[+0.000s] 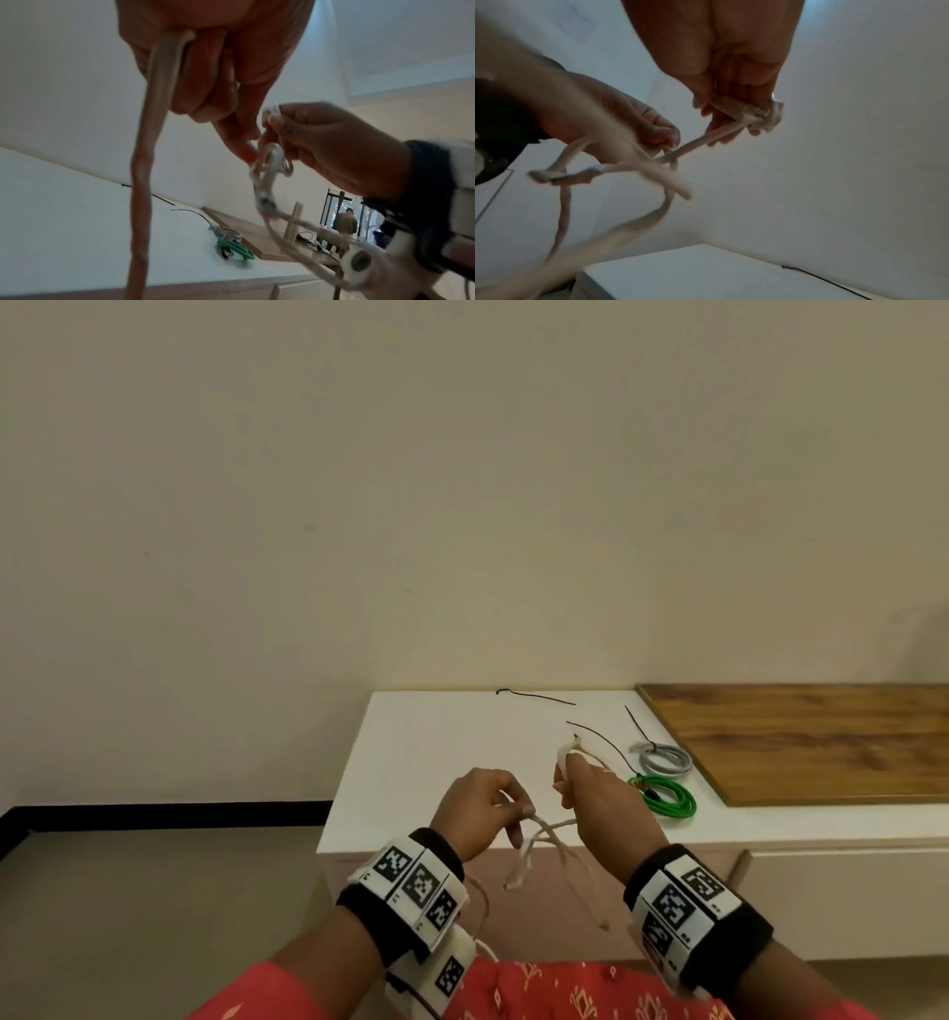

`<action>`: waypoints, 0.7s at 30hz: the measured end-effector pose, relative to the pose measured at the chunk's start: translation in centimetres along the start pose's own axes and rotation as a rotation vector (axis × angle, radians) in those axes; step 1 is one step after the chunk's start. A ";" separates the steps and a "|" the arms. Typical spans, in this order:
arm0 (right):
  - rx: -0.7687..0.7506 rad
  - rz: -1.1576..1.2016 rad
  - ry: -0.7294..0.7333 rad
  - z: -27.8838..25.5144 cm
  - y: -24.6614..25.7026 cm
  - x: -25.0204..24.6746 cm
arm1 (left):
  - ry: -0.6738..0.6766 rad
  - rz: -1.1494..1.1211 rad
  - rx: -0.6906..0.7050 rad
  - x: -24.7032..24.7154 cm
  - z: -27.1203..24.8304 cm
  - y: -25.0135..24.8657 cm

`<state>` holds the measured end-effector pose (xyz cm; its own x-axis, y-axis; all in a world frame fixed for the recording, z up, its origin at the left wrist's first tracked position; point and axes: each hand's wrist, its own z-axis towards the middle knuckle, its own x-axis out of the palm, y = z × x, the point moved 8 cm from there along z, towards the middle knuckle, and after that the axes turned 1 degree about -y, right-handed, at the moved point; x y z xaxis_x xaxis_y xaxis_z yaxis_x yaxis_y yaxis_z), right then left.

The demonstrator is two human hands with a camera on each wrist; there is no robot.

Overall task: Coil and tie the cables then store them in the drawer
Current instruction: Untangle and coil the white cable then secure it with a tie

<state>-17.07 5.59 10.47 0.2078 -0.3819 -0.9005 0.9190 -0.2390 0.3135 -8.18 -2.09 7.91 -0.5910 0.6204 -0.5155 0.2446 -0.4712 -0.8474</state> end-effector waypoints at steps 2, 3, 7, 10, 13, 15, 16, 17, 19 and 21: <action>-0.005 -0.109 0.102 -0.1 -0.1 0.3 | -0.039 -0.001 0.001 -0.7 0.2 0.1; -0.016 -0.153 0.152 -0.2 0.1 0.5 | -0.067 0.003 0.002 -1.2 0.3 0.3; -0.039 -0.181 0.325 -0.9 0.3 1.5 | -0.180 0.039 -0.009 -3.2 0.8 1.2; -0.082 -0.206 0.359 -1.3 0.3 1.4 | -0.283 0.062 -0.044 -5.3 1.0 2.3; -0.132 -0.263 0.349 -1.8 0.2 1.1 | -0.383 0.076 -0.073 -7.8 1.1 3.9; -0.133 -0.221 0.331 -2.1 -0.3 0.6 | -0.435 0.073 -0.119 -9.7 1.1 5.8; -0.116 -0.214 0.324 -2.3 -0.8 0.3 | -0.471 0.065 -0.162 -11.0 1.0 7.2; -0.096 -0.194 0.315 -2.6 -1.3 0.0 | -0.513 0.042 -0.212 -12.4 0.7 8.9; -0.062 -0.131 0.301 -3.3 -2.1 -0.5 | -0.583 -0.009 -0.318 -15.1 -0.2 12.4; -0.064 -0.086 0.272 -3.9 -2.1 -1.0 | -0.604 -0.021 -0.401 -16.4 -1.0 15.0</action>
<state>-17.92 10.00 9.55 0.2022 -0.1073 -0.9735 0.9547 -0.2000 0.2203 5.92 -18.69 3.51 -0.8917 0.1180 -0.4369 0.4232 -0.1244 -0.8974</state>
